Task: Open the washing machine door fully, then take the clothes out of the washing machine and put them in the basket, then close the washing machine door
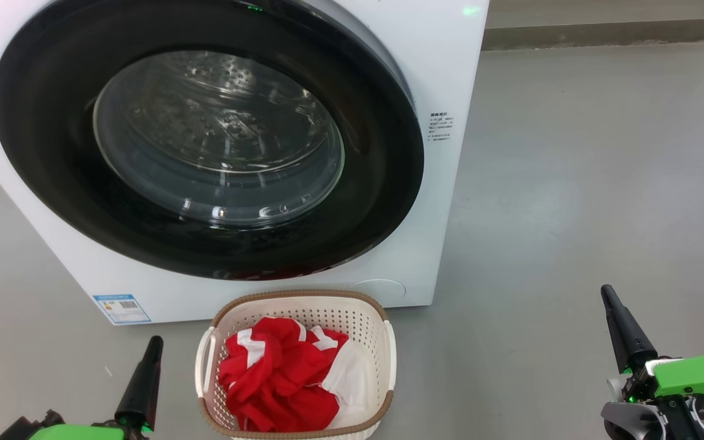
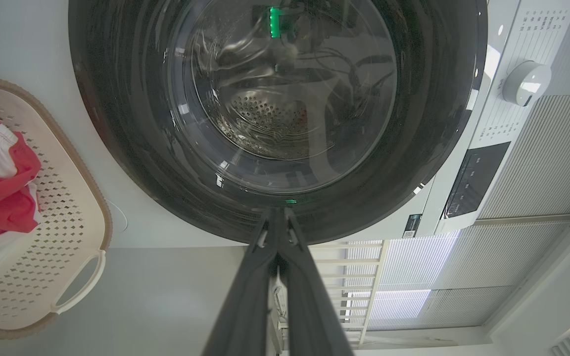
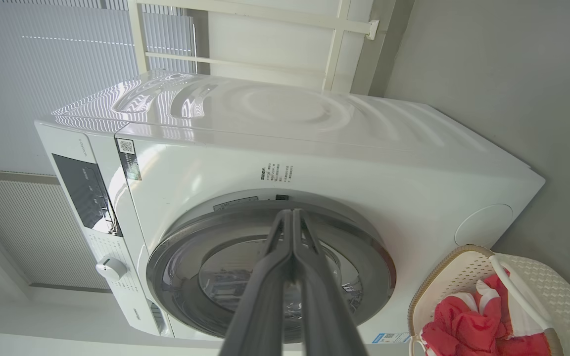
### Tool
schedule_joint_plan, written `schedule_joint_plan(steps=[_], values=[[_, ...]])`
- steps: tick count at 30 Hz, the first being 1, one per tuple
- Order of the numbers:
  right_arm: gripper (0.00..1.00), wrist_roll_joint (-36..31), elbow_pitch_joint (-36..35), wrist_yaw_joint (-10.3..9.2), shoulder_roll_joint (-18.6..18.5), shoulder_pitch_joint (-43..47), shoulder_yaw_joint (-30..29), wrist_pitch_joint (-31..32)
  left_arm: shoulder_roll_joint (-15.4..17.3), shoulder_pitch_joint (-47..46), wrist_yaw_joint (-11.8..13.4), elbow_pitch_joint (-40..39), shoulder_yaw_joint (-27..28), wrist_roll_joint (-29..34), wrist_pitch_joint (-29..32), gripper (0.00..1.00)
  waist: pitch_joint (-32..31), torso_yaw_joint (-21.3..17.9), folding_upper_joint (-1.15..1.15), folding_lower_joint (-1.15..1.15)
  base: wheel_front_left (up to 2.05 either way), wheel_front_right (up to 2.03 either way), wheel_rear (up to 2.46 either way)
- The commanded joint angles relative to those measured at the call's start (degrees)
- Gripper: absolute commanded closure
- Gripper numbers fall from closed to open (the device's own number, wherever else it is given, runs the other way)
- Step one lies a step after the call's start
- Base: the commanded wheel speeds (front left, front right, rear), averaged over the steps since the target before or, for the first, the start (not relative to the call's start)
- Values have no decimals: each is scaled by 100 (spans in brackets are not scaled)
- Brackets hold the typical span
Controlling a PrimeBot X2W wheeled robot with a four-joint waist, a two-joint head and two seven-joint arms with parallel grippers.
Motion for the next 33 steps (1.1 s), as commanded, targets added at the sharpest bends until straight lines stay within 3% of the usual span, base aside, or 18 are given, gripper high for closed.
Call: schedule_joint_plan(steps=[1,33], values=[[100,0,-174,2,-96,-238,89,32,44,-227,-40,-129,207,-36,20,100,0,0,0,0,0,0,0],[100,0,-174,2,-96,-238,89,32,44,-227,-40,-129,205,-38,19,100,0,0,0,0,0,0,0]])
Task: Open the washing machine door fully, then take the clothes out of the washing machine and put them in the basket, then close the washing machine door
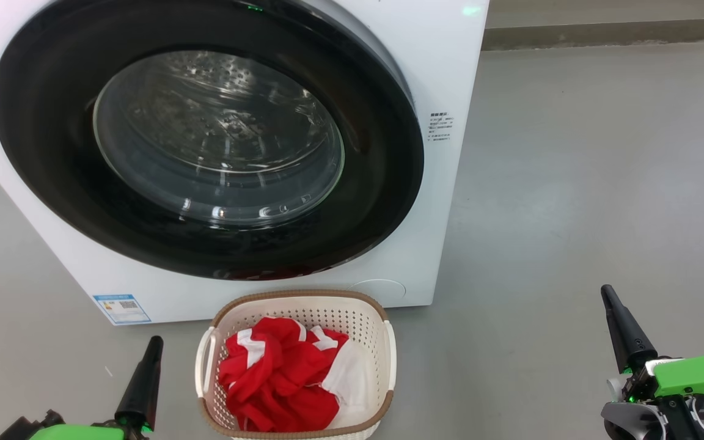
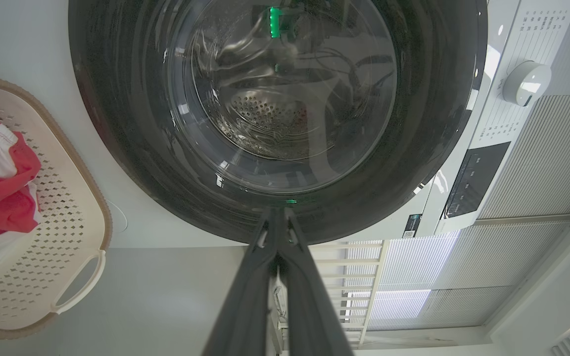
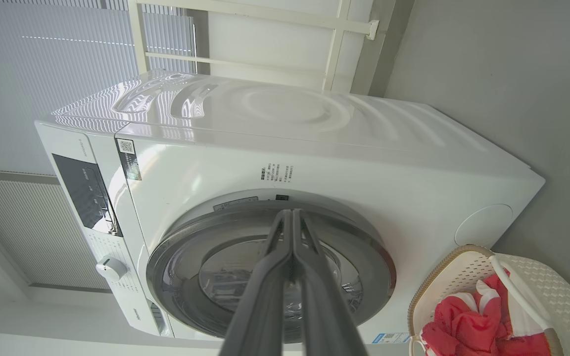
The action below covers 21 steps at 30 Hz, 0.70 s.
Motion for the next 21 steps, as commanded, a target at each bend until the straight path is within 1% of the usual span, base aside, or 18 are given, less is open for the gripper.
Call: schedule_joint_plan(steps=[1,21], values=[[100,0,-174,2,-96,-238,90,32,44,-227,-39,-129,205,-38,19,100,0,0,0,0,0,0,0],[100,0,-174,2,-96,-238,90,32,44,-227,-39,-129,204,-38,18,100,0,0,0,0,0,0,0]])
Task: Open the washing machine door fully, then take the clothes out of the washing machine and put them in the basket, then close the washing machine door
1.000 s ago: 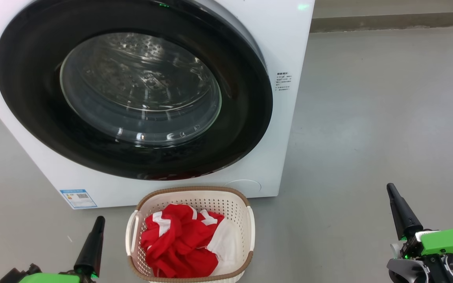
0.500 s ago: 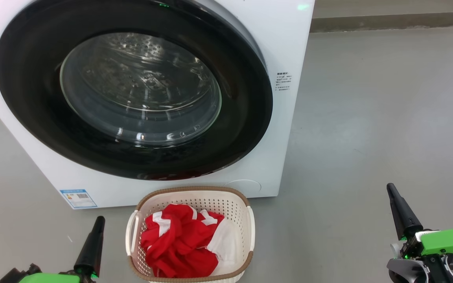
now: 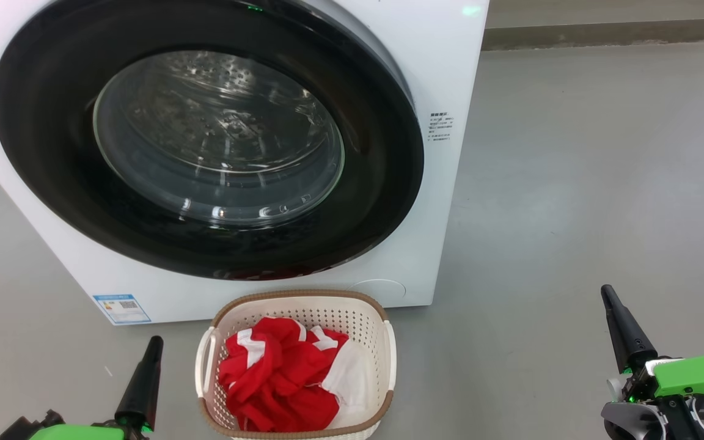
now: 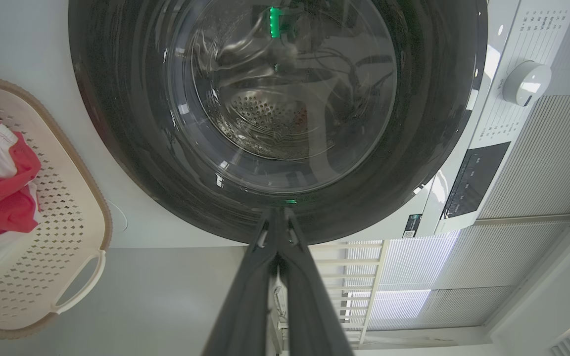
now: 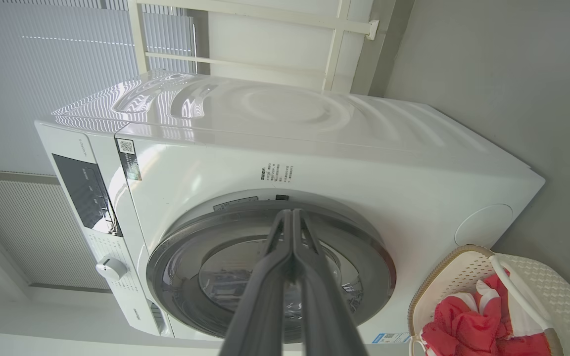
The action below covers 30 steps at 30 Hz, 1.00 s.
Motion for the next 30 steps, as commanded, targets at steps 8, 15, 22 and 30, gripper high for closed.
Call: schedule_joint_plan(steps=[8,15,22,30], values=[[100,0,-174,2,-96,-238,90,32,44,-227,-40,-129,204,-39,18,100,0,0,0,0,0,0,0],[100,0,-174,2,-96,-238,90,32,44,-227,-40,-129,204,-39,18,100,0,0,0,0,0,0,0],[100,0,-174,2,-96,-238,90,32,44,-227,-40,-129,204,-39,18,100,0,0,0,0,0,0,0],[100,0,-174,2,-96,-238,90,32,44,-227,-40,-129,204,-39,18,100,0,0,0,0,0,0,0]])
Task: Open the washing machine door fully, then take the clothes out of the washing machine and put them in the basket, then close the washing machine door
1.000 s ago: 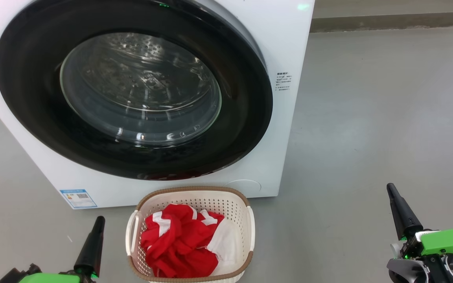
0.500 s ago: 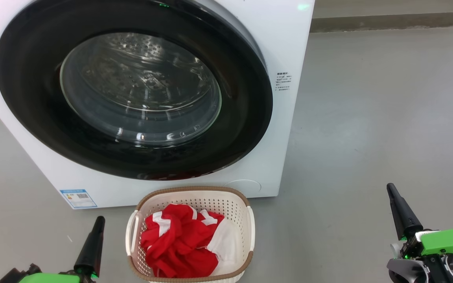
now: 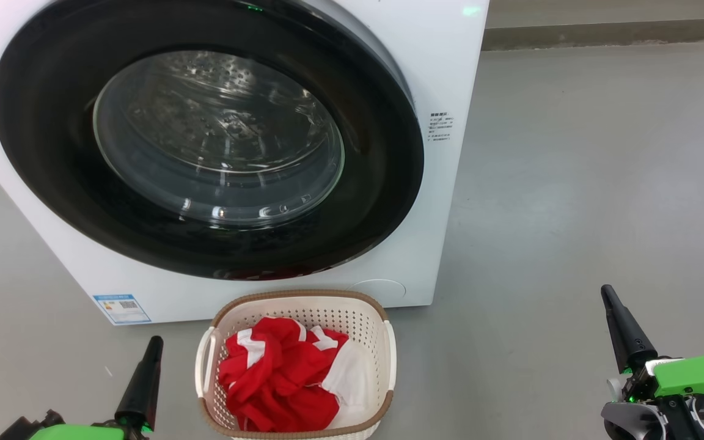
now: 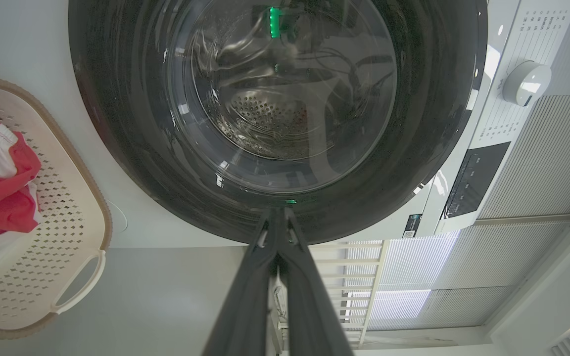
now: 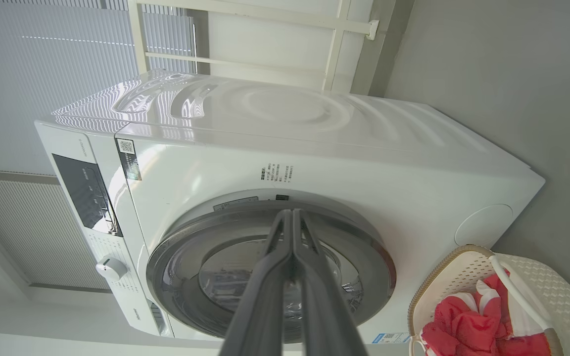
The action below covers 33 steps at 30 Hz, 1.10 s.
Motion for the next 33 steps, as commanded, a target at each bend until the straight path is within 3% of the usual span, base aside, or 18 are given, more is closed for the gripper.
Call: schedule_joint_plan(steps=[1,33], values=[[100,0,-174,3,-96,-238,90,32,44,-227,-39,-129,203,-39,18,100,0,0,0,0,0,0,0],[100,0,-174,3,-96,-238,90,32,44,-227,-39,-129,203,-39,17,100,0,0,0,0,0,0,0]])
